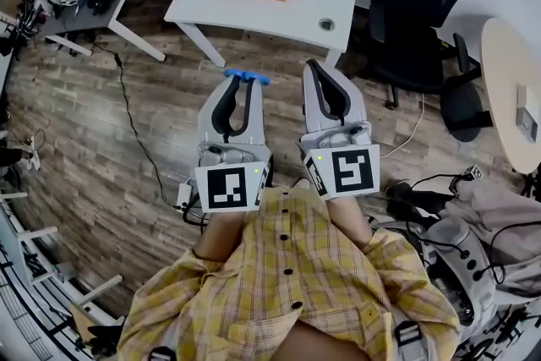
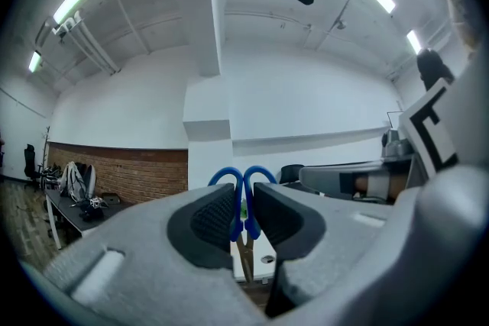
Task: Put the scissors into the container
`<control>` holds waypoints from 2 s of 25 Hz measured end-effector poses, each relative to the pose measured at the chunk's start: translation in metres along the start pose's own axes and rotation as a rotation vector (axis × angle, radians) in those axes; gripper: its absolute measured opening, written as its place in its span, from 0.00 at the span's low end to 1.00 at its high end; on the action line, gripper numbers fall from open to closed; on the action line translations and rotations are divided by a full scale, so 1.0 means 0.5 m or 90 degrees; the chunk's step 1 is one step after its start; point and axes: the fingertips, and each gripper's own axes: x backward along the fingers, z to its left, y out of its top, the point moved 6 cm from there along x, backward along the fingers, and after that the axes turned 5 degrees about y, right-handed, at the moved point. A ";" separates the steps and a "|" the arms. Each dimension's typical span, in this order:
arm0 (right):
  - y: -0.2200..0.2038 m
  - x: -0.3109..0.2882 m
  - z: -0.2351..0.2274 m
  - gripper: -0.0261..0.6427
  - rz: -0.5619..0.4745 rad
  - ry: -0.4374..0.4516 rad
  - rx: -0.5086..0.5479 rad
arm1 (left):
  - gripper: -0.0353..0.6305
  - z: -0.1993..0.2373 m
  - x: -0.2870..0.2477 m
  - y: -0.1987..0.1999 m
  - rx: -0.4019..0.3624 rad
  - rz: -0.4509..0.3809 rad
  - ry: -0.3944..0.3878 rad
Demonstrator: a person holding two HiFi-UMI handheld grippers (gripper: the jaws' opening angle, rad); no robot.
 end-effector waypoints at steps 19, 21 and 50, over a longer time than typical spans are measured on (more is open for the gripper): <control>-0.027 -0.408 -0.101 0.05 0.017 -0.073 -0.004 | 0.18 0.232 -0.381 -0.006 0.013 -0.013 -0.058; -0.033 -0.444 -0.111 0.05 0.019 -0.087 -0.004 | 0.18 0.253 -0.417 -0.013 0.014 -0.010 -0.069; -0.102 -0.687 -0.220 0.05 0.067 -0.175 -0.027 | 0.18 0.344 -0.723 -0.118 -0.011 0.048 -0.186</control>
